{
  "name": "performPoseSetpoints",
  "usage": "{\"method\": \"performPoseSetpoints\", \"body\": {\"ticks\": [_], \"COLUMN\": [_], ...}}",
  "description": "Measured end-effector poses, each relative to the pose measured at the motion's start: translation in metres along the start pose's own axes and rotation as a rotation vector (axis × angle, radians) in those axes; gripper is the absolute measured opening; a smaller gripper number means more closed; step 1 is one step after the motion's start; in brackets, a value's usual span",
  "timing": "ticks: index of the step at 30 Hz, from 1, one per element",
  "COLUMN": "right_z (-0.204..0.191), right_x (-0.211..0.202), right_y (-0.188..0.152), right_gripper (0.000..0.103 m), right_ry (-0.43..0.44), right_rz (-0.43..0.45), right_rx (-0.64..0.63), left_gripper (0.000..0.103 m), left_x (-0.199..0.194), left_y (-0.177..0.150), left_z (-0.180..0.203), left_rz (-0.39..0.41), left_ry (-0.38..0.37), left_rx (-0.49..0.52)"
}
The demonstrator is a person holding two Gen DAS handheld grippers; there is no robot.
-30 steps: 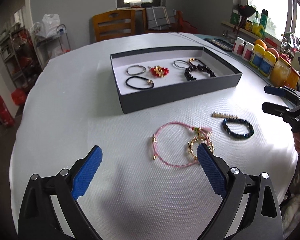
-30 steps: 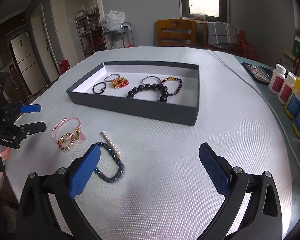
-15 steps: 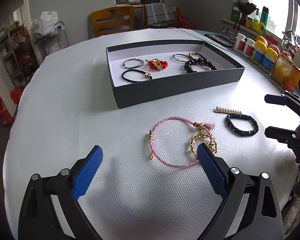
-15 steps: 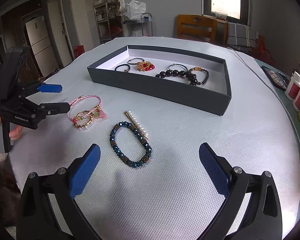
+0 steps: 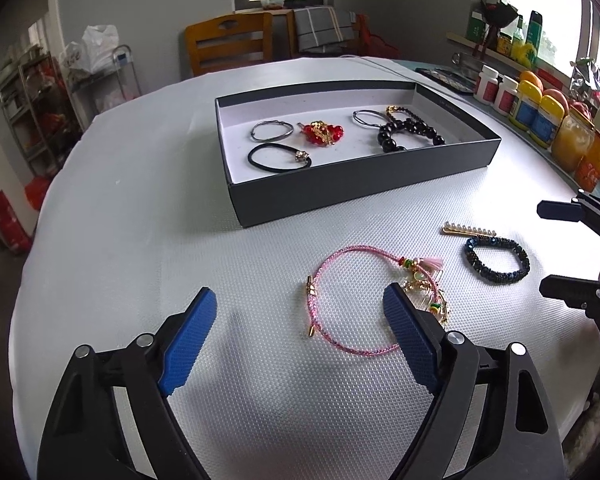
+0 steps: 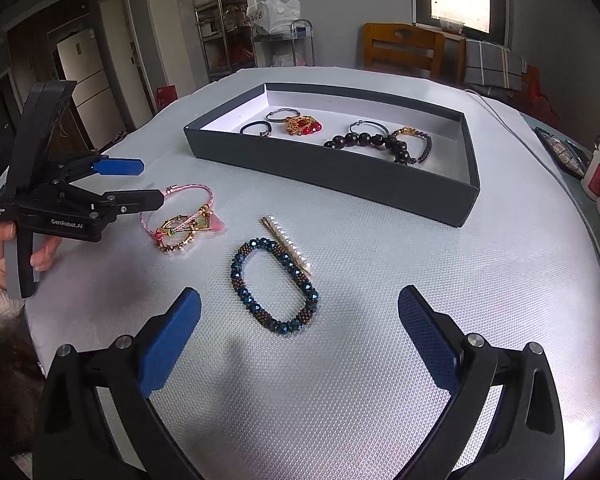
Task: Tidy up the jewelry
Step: 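Grasp the blue beaded bracelet with the right gripper while the left grasps the pink charm bracelet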
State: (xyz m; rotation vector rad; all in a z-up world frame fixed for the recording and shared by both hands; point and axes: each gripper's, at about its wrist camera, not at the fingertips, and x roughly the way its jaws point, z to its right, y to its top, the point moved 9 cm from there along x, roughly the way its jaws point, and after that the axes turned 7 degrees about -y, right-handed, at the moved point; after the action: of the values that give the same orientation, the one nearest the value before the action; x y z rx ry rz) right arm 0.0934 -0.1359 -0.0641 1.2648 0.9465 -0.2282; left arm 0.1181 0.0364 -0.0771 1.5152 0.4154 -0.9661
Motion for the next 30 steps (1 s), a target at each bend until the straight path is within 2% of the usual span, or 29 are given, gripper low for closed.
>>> {"method": "performPoseSetpoints", "body": {"ticks": [3, 4, 6, 8, 10, 12, 14, 19, 23, 26, 30], "right_z": [-0.007, -0.008, -0.009, -0.007, -0.001, 0.005, 0.009, 0.009, 0.005, 0.004, 0.0], "right_x": [0.0, 0.0, 0.002, 0.002, 0.002, 0.004, 0.006, 0.011, 0.016, 0.018, 0.016], "right_y": [-0.001, -0.001, -0.001, -0.001, 0.001, 0.002, 0.003, 0.001, -0.003, -0.006, -0.007], "right_gripper": [0.095, 0.09, 0.085, 0.075, 0.063, 0.058, 0.054, 0.036, 0.032, 0.029, 0.015], "right_ry": [0.008, 0.01, 0.011, 0.017, 0.011, -0.007, -0.023, -0.036, -0.045, -0.051, -0.045], "right_rz": [-0.001, -0.002, -0.009, -0.009, -0.009, -0.012, -0.018, -0.04, -0.065, -0.077, -0.077], "right_rx": [-0.033, -0.042, -0.049, -0.031, -0.003, 0.014, 0.019, 0.009, -0.019, -0.031, -0.051], "left_gripper": [0.074, 0.067, 0.062, 0.052, 0.047, 0.043, 0.032, 0.02, 0.011, 0.006, 0.006], "left_x": [0.003, 0.005, 0.007, 0.007, 0.007, 0.009, 0.011, 0.011, 0.01, 0.01, 0.008], "left_y": [-0.001, -0.001, -0.003, -0.003, -0.004, -0.003, -0.004, -0.005, -0.005, -0.006, -0.008], "left_z": [0.002, 0.002, 0.003, 0.004, 0.004, 0.006, 0.007, 0.008, 0.008, 0.01, 0.013], "left_rz": [-0.01, -0.018, -0.027, -0.03, -0.031, -0.033, -0.041, -0.039, -0.035, -0.036, -0.035], "left_ry": [-0.013, -0.017, -0.024, -0.031, -0.035, -0.034, -0.026, -0.01, -0.01, -0.019, -0.026], "left_rx": [0.003, 0.004, 0.004, 0.009, 0.01, 0.018, 0.033, 0.06, 0.071, 0.084, 0.094]}}
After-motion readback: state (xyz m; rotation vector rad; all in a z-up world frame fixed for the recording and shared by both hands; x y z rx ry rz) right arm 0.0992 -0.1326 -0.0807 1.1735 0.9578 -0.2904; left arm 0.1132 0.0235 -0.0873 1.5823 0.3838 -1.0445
